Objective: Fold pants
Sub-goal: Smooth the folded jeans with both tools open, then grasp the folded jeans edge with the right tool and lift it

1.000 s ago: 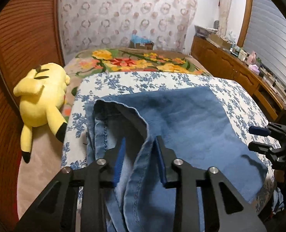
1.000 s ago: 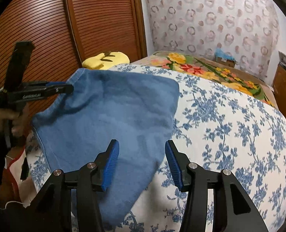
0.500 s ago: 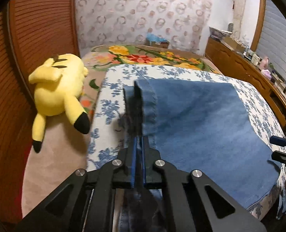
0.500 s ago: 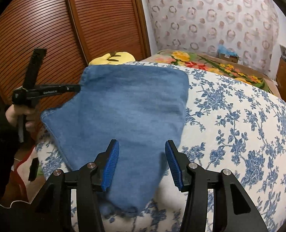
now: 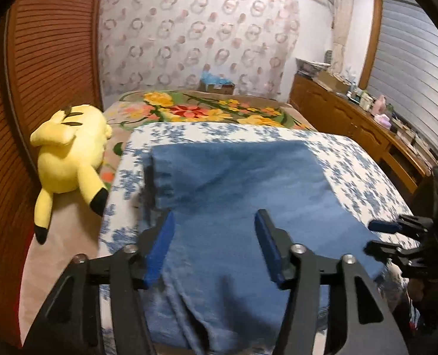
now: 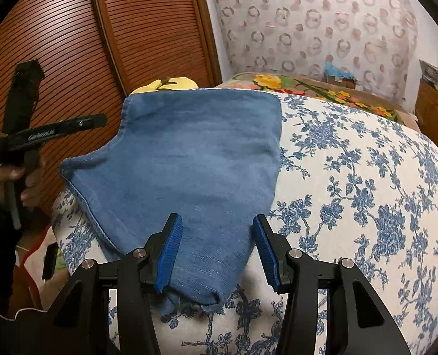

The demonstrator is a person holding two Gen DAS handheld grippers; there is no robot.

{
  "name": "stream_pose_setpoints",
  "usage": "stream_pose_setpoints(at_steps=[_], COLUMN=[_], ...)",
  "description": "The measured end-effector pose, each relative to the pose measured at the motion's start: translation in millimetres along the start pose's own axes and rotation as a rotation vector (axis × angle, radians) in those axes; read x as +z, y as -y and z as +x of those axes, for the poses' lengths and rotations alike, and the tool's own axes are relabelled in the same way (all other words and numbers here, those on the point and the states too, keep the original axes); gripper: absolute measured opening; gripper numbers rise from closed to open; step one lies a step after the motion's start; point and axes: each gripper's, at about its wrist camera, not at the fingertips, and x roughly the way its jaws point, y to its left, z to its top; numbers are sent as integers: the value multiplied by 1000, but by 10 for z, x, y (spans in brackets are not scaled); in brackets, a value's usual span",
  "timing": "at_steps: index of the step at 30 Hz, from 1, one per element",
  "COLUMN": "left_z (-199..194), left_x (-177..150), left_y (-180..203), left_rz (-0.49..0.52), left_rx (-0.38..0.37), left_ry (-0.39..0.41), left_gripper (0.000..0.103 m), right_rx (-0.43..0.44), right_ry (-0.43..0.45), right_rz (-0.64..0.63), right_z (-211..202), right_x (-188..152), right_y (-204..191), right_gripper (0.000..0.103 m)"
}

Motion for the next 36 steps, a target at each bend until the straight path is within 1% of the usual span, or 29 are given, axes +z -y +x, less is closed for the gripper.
stream_pose_setpoints(at_steps=[6,10,13,19,25,34,35,36], left_z=[-15,28,76,158,271,304,301,297], left_x=[-97,-192,-231,-319,-440,-541,-545,-541], left_y=[273,466,527,579,588,593,587,571], left_rz=[20,68,72,72,61,71,68,65], left_rx=[-16,-7,-17,-21,-15,-14,-17,-21], left_ry=[-14,-24,-36,-64,-93,-80,-77,-75], left_gripper=[62,62,62,62,62,62,62,62], right_rx=[-1,3,-3,-15,4,48,58,77], right_ry=[12,9,2,-16,-34,-64,-66,-70], right_rz=[11,17,17,33,59,104,106,108], right_z=[-16,15,52,125,213,330,340,351], right_x=[-42,-71,-78,-90,-85,-67,-62,-59], right_y=[22,47,41,55,76,140,135,129], right_gripper=[52,54,55,60,62,62,60,48])
